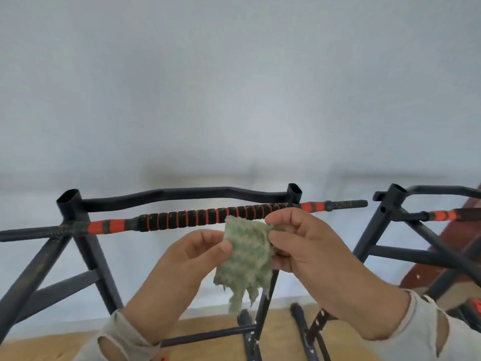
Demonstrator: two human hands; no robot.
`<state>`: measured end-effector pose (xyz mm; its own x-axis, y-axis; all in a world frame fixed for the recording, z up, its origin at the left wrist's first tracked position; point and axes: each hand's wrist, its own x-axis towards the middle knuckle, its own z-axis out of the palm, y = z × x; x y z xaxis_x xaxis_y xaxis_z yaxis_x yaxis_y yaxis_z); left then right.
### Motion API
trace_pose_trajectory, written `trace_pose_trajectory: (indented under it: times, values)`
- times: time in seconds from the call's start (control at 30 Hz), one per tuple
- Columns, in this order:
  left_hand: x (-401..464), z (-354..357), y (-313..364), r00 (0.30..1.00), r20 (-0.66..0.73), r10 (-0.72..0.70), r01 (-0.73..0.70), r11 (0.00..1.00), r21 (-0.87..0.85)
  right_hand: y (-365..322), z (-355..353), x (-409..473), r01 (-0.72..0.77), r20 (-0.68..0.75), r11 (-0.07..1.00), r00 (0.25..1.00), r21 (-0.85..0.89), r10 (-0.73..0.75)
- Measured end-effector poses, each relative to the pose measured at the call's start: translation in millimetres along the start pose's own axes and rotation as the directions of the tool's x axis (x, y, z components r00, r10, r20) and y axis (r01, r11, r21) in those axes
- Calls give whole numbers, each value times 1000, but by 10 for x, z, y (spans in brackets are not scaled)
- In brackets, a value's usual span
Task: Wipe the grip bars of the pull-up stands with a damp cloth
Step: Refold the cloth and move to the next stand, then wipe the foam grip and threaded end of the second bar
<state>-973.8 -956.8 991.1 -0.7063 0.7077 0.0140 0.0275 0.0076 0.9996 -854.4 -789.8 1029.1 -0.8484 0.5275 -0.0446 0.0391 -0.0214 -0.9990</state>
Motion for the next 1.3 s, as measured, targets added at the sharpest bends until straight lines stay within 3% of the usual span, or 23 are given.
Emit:
trace_pose_trajectory:
  times: [0.07,0.1,0.23,0.3,0.37,0.57,0.63,0.7,0.73,0.8,0.87,0.93,0.97,1.07,1.2,1.3]
  values:
    - [225,113,-8,999,50,20,-12,987,-161,52,-242,86,-27,-10,1000,1000,4,27]
    - [327,188,-11,998,46,36,-29,988,-152,83,-362,134,-42,-7,999,999,0,42]
    - [720,526,12,978,169,124,-156,968,195,130,-845,338,-106,135,982,983,-158,127]
    - [912,679,79,942,303,141,-217,947,237,104,-1063,468,-139,236,932,945,-336,226]
    - [1129,818,128,909,395,137,-243,942,233,84,-1227,598,-96,278,899,932,-428,232]
    - [1691,1195,100,936,329,125,-217,941,259,109,-1772,794,-90,117,953,985,-289,128]
    - [1878,1283,-12,946,267,182,-293,830,475,170,-1993,880,-109,-6,968,994,-228,110]
    - [2093,1354,-106,912,286,295,-408,568,715,219,-2250,1031,-81,-186,952,982,-295,26]
    - [2206,1393,-148,888,310,341,-445,458,770,237,-2386,1119,-63,-282,925,958,-375,-49]
    - [2452,1454,-248,860,308,407,-460,355,814,219,-2646,1333,-33,-405,811,878,-583,-255]
    - [2645,1520,-330,856,305,418,-442,285,850,227,-2822,1574,-33,-405,648,805,-761,-434]
    - [2760,1563,-439,855,328,401,-444,243,863,339,-2915,1804,-22,-285,435,784,-900,-551]
    - [2775,1574,-482,861,324,392,-439,251,863,458,-2913,1891,-2,-184,322,822,-947,-538]
    - [2789,1567,-563,879,289,378,-417,319,851,900,-2838,1965,140,109,66,934,-988,-340]
    - [2829,1539,-609,875,280,395,-418,325,848,899,-2945,1963,175,131,195,966,-965,-223]
    - [2807,1561,-584,891,265,369,-390,321,863,765,-3020,2075,176,139,183,971,-967,-197]
